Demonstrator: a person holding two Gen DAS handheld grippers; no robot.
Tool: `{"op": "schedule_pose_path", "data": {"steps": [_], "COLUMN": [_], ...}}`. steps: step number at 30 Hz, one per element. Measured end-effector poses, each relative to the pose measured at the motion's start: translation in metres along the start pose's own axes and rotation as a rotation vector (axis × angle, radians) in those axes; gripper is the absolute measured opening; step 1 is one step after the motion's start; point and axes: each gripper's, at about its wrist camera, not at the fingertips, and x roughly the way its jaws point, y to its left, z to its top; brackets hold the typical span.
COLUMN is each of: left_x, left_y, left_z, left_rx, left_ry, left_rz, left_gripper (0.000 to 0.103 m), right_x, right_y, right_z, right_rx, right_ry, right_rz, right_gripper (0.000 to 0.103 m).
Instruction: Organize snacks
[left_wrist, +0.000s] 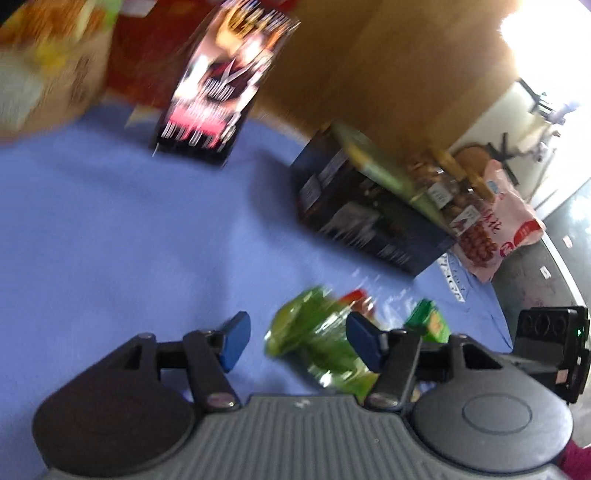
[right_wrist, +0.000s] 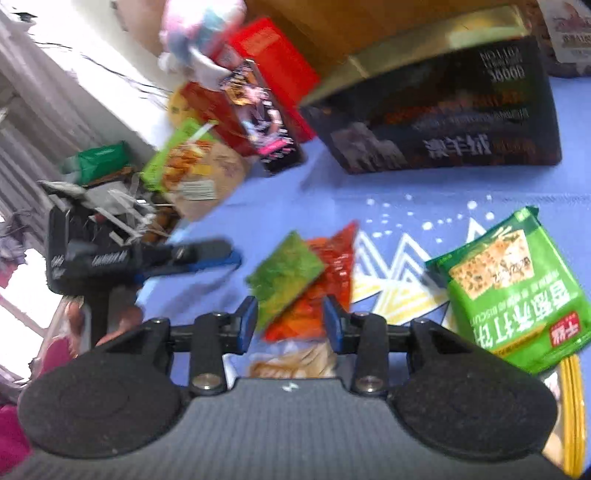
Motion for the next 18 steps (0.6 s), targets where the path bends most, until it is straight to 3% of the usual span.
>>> {"op": "schedule_pose_path", "data": {"steps": [2, 3, 4, 5, 8, 12, 18], "left_x": [0.003, 0.006, 0.012, 0.019, 0.018, 0.011, 0.005], "left_y": [0.002, 0.001, 0.000, -0.001, -0.011, -0.023, -0.070], "left_z": [-0.004, -0.005, -0.007, -0.010, -0.012, -0.010, 0.011], "left_rx": [-0.029, -0.036, -0.048, -0.059, -0.026, -0.010, 0.120], "left_ry": [-0.014, -0.006, 0.026, 0.052, 0.031, 0.030, -0.024], "left_rz": [-0.046, -0.072, -0.110, -0.114, -0.083, -0.115, -0.100], "left_gripper": [0.057, 0.046, 0.028, 0.023, 0.022, 0.022, 0.022], "right_x": [0.013, 0.019, 0.024, 0.027, 0.025, 0.007, -0.022], "right_y": [0.005, 0.009, 0.011, 0.013, 0.010, 0.015, 0.024], "right_z": [0.002, 0.002, 0.004, 0.005, 0.005, 0.005, 0.018], "right_rx": [-0.002, -0.006, -0.011, -0.020, -0.033, -0.102, -0.189], "right_ry": [-0.006, -0.010, -0.008, -0.015, -0.032, -0.077, -0.212], "right_rz": [0.007, 0.007, 0.005, -0.012, -0.013, -0.021, -0.050], "right_gripper": [0.042, 0.040, 0.039, 0.020, 0.012, 0.010, 0.010]}}
